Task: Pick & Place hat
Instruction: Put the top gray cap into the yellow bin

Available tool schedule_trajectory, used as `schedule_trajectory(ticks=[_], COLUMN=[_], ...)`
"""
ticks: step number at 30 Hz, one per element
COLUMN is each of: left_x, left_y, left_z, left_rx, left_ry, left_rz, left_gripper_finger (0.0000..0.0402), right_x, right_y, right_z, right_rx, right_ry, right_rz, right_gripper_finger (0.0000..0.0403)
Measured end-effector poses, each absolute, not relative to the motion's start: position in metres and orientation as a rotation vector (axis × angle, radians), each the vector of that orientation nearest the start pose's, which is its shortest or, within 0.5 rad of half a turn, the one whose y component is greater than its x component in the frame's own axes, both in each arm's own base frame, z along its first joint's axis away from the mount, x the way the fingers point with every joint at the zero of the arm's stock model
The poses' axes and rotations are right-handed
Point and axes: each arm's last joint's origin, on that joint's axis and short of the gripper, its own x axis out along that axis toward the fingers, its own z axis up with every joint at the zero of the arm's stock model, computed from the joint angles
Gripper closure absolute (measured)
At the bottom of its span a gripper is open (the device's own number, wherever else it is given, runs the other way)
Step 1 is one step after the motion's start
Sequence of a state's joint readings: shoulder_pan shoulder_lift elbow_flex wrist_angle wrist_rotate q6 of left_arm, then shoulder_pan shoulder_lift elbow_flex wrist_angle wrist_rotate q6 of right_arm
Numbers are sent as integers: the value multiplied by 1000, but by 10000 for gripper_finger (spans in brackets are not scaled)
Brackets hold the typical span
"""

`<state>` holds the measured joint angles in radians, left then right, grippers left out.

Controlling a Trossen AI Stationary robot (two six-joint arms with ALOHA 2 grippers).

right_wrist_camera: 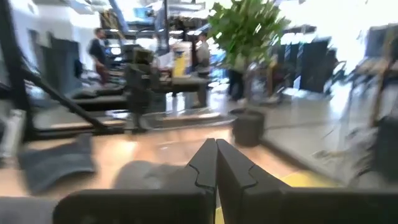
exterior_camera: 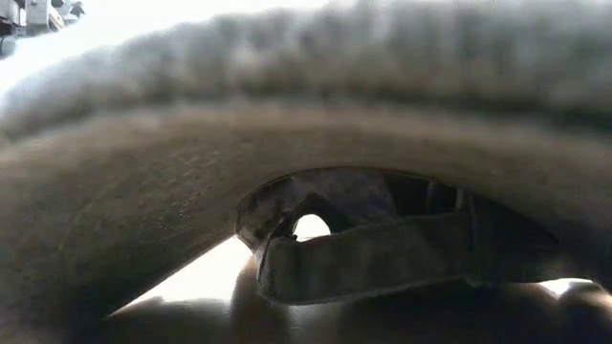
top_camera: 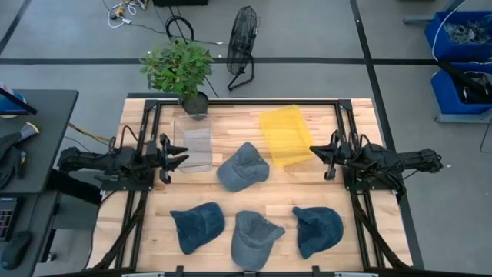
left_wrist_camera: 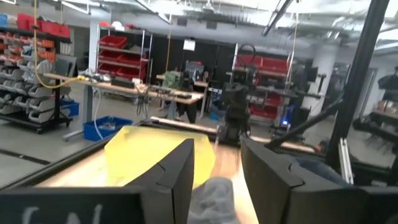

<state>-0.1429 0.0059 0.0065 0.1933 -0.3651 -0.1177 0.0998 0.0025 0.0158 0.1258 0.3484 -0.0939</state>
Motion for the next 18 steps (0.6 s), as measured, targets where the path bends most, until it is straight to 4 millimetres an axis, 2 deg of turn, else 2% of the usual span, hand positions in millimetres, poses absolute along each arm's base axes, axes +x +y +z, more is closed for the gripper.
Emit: schedule_trajectory(ticks=[5,8,18], left_x=[94,94,93], left_y=[-3,-3,-3], left_z=[186,186,190], left_rx=[-171,-169,-137], left_ry=[-225,-225,-262], left_rz=[209,209,212], left_gripper_finger=[269,272,273], right_x=[92,92,89], right_y=[-1,1,4], right_z=[192,197,217], right_rx=[-53,-85,-185], right_ry=[-246,-289,-508], right_rz=[-259,-213,-117], right_gripper_finger=[394,379,258])
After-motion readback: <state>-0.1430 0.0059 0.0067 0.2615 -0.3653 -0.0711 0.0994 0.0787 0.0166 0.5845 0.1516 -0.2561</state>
